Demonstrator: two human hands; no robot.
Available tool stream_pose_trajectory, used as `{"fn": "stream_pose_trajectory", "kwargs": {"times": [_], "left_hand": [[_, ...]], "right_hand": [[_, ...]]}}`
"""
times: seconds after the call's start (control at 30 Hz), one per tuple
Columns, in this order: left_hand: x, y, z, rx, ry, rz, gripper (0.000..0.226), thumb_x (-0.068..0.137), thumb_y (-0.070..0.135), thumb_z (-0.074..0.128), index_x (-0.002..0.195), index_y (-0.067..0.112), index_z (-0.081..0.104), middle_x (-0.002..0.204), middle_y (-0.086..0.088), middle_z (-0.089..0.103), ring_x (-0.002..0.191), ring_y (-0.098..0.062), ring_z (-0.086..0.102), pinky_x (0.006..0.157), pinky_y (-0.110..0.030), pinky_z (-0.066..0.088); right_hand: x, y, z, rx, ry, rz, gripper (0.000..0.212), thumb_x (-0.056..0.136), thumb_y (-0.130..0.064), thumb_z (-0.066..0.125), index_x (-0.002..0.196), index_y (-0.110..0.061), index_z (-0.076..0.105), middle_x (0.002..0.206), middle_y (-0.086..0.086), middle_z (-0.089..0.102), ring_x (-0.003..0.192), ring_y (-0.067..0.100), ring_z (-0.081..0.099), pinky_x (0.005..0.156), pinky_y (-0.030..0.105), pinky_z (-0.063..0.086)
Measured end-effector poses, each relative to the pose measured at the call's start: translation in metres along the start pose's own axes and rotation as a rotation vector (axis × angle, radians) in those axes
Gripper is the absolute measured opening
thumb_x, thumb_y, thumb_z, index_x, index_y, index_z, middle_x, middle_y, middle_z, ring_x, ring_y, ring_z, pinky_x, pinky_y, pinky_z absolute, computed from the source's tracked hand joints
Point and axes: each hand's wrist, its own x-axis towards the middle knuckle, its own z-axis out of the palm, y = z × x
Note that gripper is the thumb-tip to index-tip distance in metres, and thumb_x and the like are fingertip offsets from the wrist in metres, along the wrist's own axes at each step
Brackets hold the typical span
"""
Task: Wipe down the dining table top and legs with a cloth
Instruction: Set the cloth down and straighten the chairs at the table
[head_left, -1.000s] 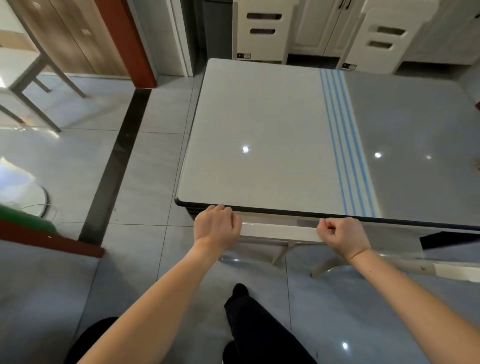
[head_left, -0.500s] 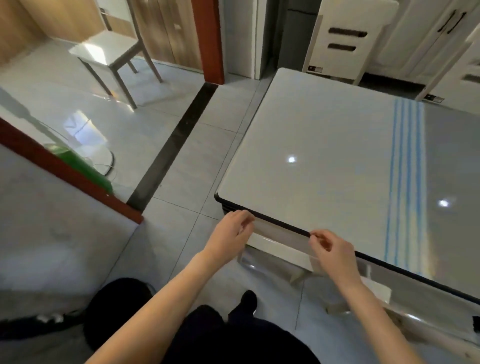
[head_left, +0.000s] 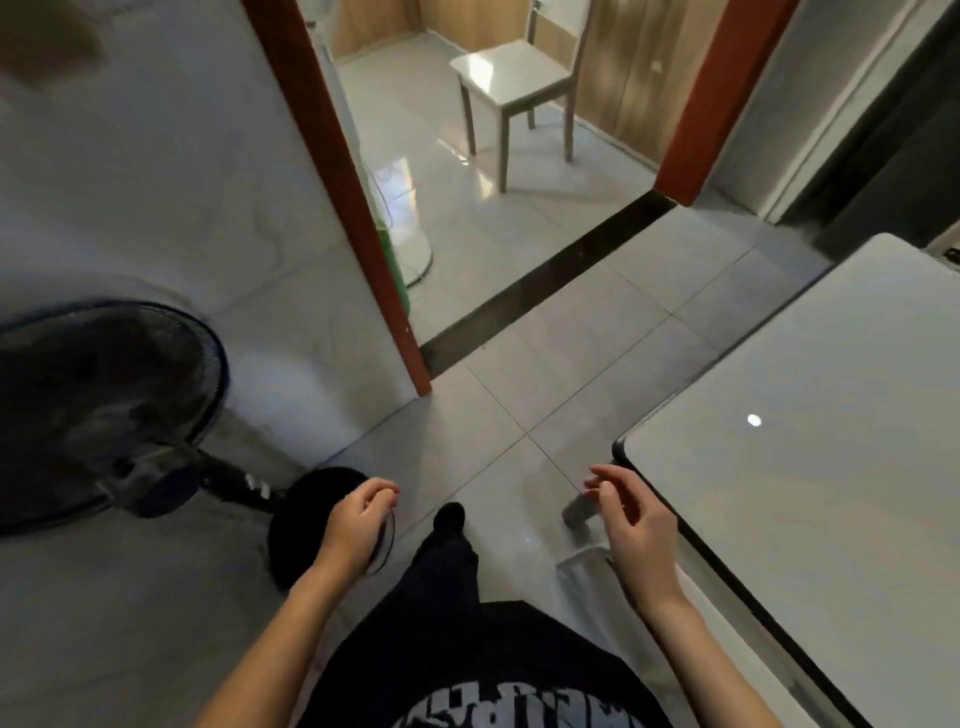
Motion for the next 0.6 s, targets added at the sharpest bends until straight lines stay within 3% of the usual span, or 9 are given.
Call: {"fn": "stream_pose_trajectory", "kwargs": {"times": [0.07,0.2,0.33,0.43,0.6], "left_hand": [[0.021,-0.015,-0.020,-0.044,0.038,-0.052,0.018,0.089,0.025,0.050,0.086,0.025,0.068,0.086,0.001,0.071,0.085,-0.014,0.065,0.083,-0.037,0.051],[0.080,-0.019,-0.053,-0.067,0.046,-0.102,0.023,0.096,0.008,0.048,0.086,0.021,0.065,0.087,-0.005,0.069,0.084,-0.014,0.064,0.082,-0.035,0.049],[0.145,0.001,-0.077,-0.037,-0.033,-0.105,0.014,0.086,0.026,0.053,0.086,0.022,0.066,0.086,-0.005,0.070,0.087,-0.020,0.066,0.086,-0.042,0.051],[0.195,0.026,-0.081,0.012,-0.127,-0.079,0.026,0.078,0.035,0.049,0.087,0.020,0.068,0.085,-0.004,0.070,0.087,-0.021,0.066,0.089,-0.046,0.051],[0.268,0.094,-0.050,0.097,-0.273,0.047,0.021,0.080,0.034,0.047,0.083,0.026,0.066,0.083,0.003,0.069,0.084,-0.014,0.065,0.082,-0.037,0.051]], "right_hand": [[0.024,0.001,0.026,-0.013,-0.059,0.047,0.018,0.097,-0.009,0.055,0.105,-0.017,0.069,0.095,-0.006,0.072,0.089,0.000,0.067,0.079,0.016,0.053],[0.081,0.007,0.082,-0.001,-0.118,0.197,0.017,0.099,-0.015,0.052,0.101,-0.021,0.067,0.095,-0.003,0.071,0.092,0.010,0.067,0.080,0.032,0.056],[0.131,0.002,0.112,0.037,-0.007,0.331,0.019,0.099,-0.014,0.050,0.093,-0.025,0.065,0.096,0.004,0.070,0.093,0.020,0.066,0.078,0.036,0.055],[0.159,-0.002,0.110,0.074,0.118,0.420,0.020,0.100,-0.015,0.049,0.092,-0.022,0.066,0.093,0.005,0.070,0.092,0.023,0.066,0.080,0.043,0.056],[0.189,0.010,0.082,0.104,0.297,0.508,0.019,0.100,-0.017,0.049,0.096,-0.018,0.068,0.092,0.008,0.070,0.091,0.027,0.067,0.082,0.048,0.058]]}}
